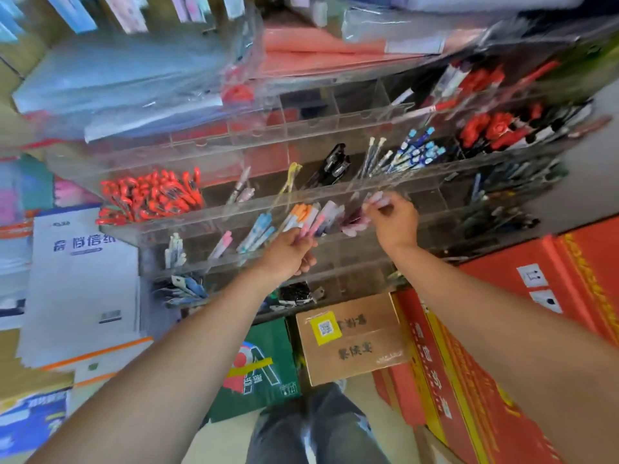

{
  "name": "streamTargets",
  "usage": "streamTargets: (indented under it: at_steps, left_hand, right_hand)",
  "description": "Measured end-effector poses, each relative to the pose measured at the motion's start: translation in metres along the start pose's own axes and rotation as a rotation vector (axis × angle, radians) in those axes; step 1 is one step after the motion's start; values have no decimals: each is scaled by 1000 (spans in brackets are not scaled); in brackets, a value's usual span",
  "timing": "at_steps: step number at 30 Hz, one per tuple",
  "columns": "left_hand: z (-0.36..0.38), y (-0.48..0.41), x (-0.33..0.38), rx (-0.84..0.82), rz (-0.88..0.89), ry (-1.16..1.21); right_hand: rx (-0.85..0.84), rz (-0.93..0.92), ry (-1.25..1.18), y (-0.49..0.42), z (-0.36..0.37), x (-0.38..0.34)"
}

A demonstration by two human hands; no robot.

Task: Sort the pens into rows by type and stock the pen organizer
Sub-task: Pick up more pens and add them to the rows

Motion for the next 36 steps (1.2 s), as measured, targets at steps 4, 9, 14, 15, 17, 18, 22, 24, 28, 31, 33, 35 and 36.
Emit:
streamTargets:
  at_steps: [4,9,14,15,17,18,22,24,28,31,33,35,36]
  left_hand:
    - [-1,-2,-1,16,-19,-11]
    - [-2,0,6,-8,-26,-5]
    - [0,5,13,-34,-20,-29]
    - [0,6,14,-38,-20,-30]
    - [1,8,15,-49,-19,-35]
    - [2,8,16,-55,-18,-39]
    - [0,7,19,-51,-16,-42]
    - [-3,5,19,-42,-14,-45]
    - [-5,3,18,-54,-14,-53]
    - [-6,3,18,-70,-8,-61]
    - [-7,2,17,-78,-9,-68]
    - [-5,1,18,-89,-12,-78]
    - [-3,1,19,-95,-13,-77]
  right_hand:
    - [-23,-5,142,-4,4,15]
    - [-42,-27,77,-6,-3,-1]
    - [-2,-78,99,-4,-12,-4]
    - [-27,-83,110,-2,-9,-3]
    - [-67,-109,118,0,-4,-5]
    - [-75,-122,117,0,-3,-7]
    - [-59,-219,137,-1,-7,-21]
    - [-98,-220,136,-3,-3,-19]
    - [-233,-168,205,-2,20,-6]
    - [-185,-153,232,-1,22,-8]
    - [-151,-139,224,-2,18,-13]
    - [-151,-133,193,-1,12,-17]
    - [-151,-136,165,0,9,-18]
Point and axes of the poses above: each hand's wrist, its own y-axis away from the middle knuckle, its own z-axis out of the palm, x = y × z, the point moved 7 cm from there along -y, towards the middle knuckle, and after that the axes turned 1 degree about x, right-handed, at the moved point
